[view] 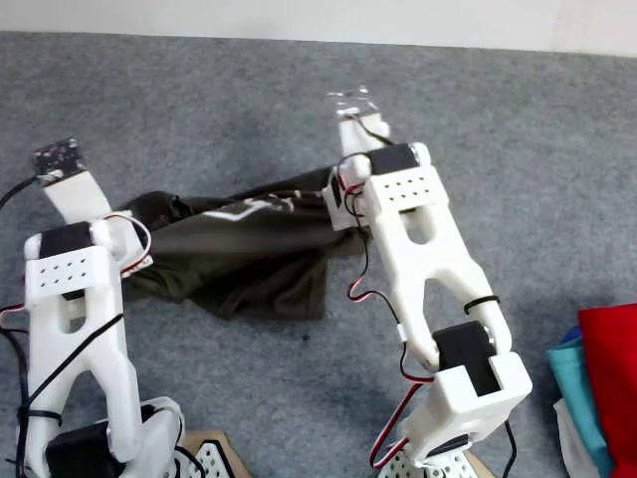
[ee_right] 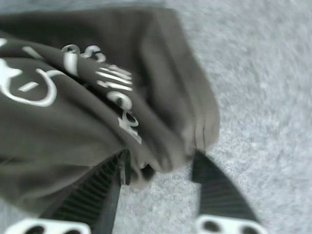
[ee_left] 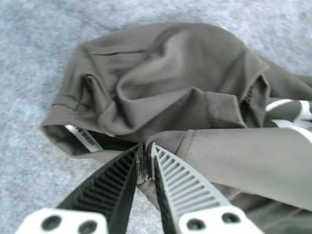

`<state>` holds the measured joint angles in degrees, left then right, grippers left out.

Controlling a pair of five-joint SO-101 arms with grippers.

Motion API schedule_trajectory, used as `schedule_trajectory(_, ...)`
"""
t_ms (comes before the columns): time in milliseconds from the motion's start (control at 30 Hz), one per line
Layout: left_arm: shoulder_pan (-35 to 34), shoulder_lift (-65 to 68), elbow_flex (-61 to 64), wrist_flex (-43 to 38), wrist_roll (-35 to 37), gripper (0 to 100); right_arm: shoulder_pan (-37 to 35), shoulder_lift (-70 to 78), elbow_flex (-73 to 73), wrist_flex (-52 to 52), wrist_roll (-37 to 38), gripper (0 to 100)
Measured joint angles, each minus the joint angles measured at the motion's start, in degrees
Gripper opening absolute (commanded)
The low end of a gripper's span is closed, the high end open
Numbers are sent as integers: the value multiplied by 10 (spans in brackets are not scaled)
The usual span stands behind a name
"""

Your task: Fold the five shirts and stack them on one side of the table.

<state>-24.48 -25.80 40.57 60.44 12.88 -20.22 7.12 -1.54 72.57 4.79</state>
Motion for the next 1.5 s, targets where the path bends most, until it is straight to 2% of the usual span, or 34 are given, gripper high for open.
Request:
schedule_trajectory(233, -77, 1, -57, 0, 28, 7, 2, -1, -105, 144, 25, 317)
schedule_trajectory(333, -105, 1, -85, 0, 28, 7, -5, -1, -109, 201, 44, 317)
schedule_trajectory(433, -135, 1, -112, 0, 28, 7, -32, -1, -84, 209, 51, 317)
schedule_trajectory(600, -175, 1, -128, 0, 28, 7, -72, -1, 25, 100, 56, 317)
schedule_trajectory(900, -178, 1, -89, -32, 28, 7, -73, 0, 169, -172, 56, 317)
schedule_trajectory(1133, -178, 1, -50, -69, 28, 7, -84, 0, 172, -250, 56, 317)
schedule_trajectory(1500, -178, 1, -38, -74, 28, 7, -89, 19, 178, -331, 56, 317)
